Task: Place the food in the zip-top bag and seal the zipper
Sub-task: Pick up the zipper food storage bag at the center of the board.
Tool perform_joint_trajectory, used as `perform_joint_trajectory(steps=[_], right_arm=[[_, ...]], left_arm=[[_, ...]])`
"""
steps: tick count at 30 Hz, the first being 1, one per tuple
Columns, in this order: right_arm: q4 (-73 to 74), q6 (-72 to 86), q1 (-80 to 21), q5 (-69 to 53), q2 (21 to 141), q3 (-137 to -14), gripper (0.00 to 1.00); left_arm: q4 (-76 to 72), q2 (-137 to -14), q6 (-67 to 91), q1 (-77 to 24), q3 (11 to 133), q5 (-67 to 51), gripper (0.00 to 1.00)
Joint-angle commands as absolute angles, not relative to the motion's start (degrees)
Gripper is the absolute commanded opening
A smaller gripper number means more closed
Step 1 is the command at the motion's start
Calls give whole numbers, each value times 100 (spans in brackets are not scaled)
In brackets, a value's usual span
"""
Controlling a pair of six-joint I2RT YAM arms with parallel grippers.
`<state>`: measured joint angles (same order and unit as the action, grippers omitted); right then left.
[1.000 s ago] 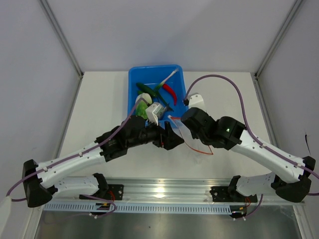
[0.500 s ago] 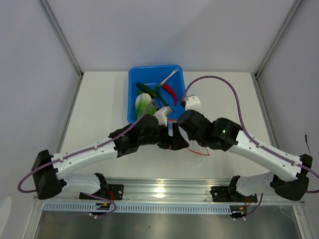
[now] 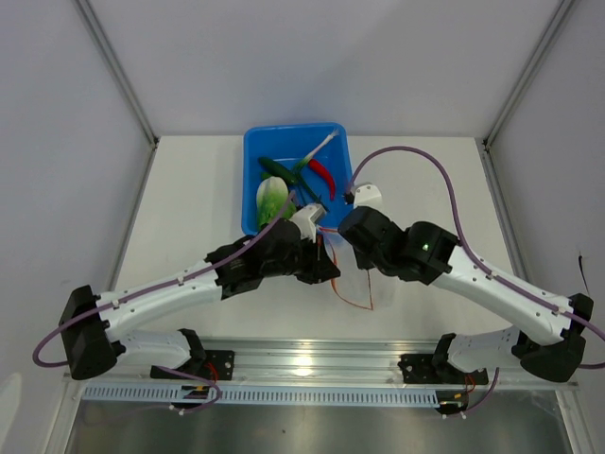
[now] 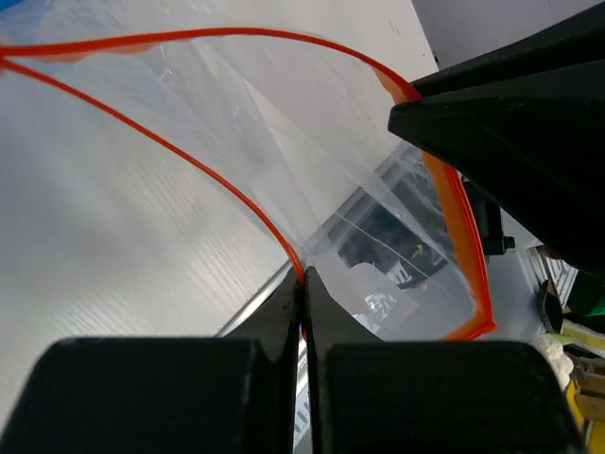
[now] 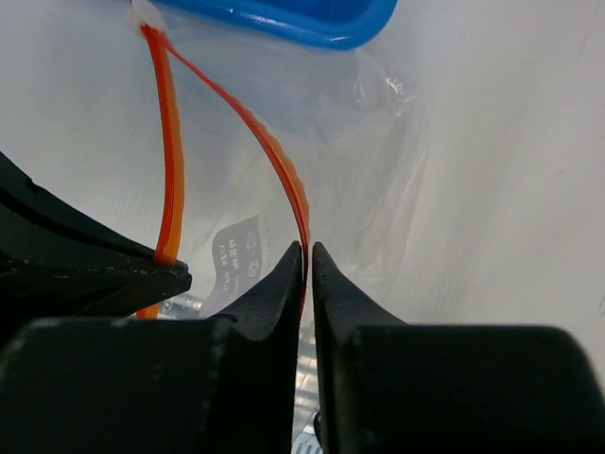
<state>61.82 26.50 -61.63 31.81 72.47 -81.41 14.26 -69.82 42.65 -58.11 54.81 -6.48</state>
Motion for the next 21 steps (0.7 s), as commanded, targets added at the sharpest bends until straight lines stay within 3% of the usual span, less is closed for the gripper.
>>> perform_joint_trajectory(steps=[1,3,4,14,16,18,21], right_arm=[[6311,2847,-6082,2743,7216,-8086,14],[6267,2909,-6064,2524,7207,-8016,30],[6258,2927,-6056,2462,7224,-7972,33],[6441,3313,-6108,2346,7734,-8059,36],[6521,3410,-6143,2469,7813,-8025,28],[6661,3594,-6161,2705,7849,-7998,0],[6820,3858,-6187,3057,7612,-8033,0]], left_arm=[[1301,-6619,3824,-5783,5406,-466,1],[1248,-6574,3745,-5783,5396,-440,0],[1248,-6531,3744,-5783,5379,-431,1],[1090,-6513,3832,-5810,5599,-624,0],[1081,-6451,3841,-5810,5581,-615,1],[1072,-6407,3815,-5810,5572,-624,0],[993,-6355,3762,-5810,5449,-668,0]])
